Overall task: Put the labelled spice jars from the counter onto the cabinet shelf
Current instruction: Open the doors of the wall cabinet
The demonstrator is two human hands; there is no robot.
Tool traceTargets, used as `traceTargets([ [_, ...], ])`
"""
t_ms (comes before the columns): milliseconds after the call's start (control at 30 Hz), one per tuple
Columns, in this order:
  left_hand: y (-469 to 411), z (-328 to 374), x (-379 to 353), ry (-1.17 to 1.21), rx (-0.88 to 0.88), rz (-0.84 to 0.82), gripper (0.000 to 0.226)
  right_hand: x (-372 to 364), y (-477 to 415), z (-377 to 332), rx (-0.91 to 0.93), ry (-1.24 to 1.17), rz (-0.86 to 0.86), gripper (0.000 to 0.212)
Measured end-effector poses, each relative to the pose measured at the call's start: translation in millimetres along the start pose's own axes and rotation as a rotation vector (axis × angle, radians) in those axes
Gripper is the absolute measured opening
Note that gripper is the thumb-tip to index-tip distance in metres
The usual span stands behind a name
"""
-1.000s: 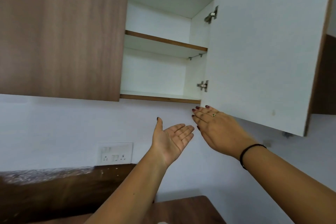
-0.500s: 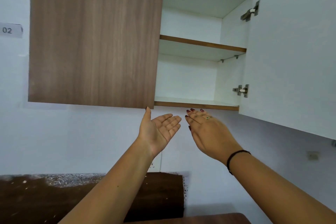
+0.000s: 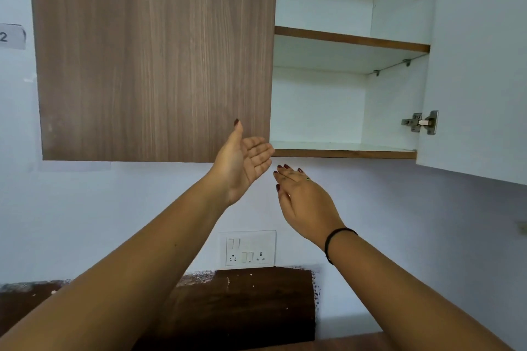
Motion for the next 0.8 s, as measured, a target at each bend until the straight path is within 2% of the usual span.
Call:
traceTargets([
  [200, -13.1, -4.7, 1.4, -0.164, 0.036, -0.026, 0.077, -35.2, -7.6, -0.1, -0.099, -0.267, -0.012, 0.041],
  [300, -20.8, -5.2, 1.6, -0.271, 0.042, 0.002, 0.073, -47.3, -14.1, 6.4, -0.152, -0.502, 0.018, 0.039],
  [433, -30.6, 3.8, -1.5, -0.548, 0.065, 0.058, 0.066, -58.8, -29.1, 21.3, -0.333, -0.926, 0.048, 0.036],
  [567, -42.1, 16.2, -6.3, -0.776, 0.052, 0.064, 0.056, -85.3, -40.8, 28.8, -0.528, -1.522, 0.031, 0.03],
  [633, -50.6, 25.0, -6.4, -0.957, -0.006, 0.076, 0.051, -94.6, -45.7, 29.5, -0.563, -1.729, -0.005, 0.037],
  [700, -56.1, 35.9, -11.3, -1.217, -0.085, 0.032, 0.048, -97.1, -50.4, 26.5, -0.561, -1.814, -0.025, 0.044],
  [800, -66.2, 41.2, -32.9, -1.751, -0.146, -0.063, 0.047, -98.7, -55.9, 27.7, -0.537, -1.969, -0.026, 0.044],
])
Point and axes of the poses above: each hand's wrist, its own y-axis away from the middle knuckle, its own x-axis out of the back of the hand, z = x × y, the point moved 6 cm from there along -y, towards the middle knuckle, and after that the axes turned 11 degrees about -z, right-handed, at the moved point
